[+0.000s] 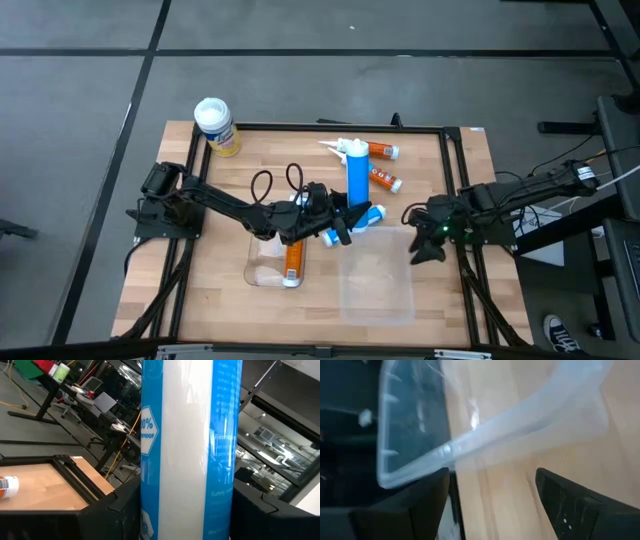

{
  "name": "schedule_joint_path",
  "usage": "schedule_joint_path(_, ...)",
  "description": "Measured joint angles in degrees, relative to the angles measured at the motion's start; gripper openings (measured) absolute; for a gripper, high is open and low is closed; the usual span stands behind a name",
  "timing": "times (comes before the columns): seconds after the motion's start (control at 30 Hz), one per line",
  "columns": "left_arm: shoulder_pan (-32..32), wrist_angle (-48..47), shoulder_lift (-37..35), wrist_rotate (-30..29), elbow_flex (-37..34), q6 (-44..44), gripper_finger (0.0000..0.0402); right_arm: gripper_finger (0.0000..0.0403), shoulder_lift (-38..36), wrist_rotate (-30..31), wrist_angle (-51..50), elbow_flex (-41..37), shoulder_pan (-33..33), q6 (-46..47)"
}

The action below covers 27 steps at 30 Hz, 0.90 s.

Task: Pick & place silicon tubes, Sealant and Lysol wipes
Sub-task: Put the top blue sealant into the right transparent bin

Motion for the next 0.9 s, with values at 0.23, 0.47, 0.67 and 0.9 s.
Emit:
schedule_joint_path(0.23,-0.1,0.0,0.0,0.1,0.0,0.0,0.0209,0.0298,5.0,8.4,14.4,0.0,-0.1,1.1)
schedule_joint_path(0.47,-0.9,0.0,0.0,-0.2,0.0,0.0,0.0209,0.0298,10.2,13.4,25.4,0.0,-2.4,1.0)
schedule_joint_path(0.67,-1.3,0.0,0.0,-0.8,0.0,-0.1,0.0209,0.0298,11.1,16.5,26.8,0.0,-7.4,-1.8)
schedule_joint_path(0.9,-2.4,0.0,0.0,-1.8,0.0,-0.2,0.0209,0.0298,7.7,6.0,17.4,1.5,-14.2,-9.8)
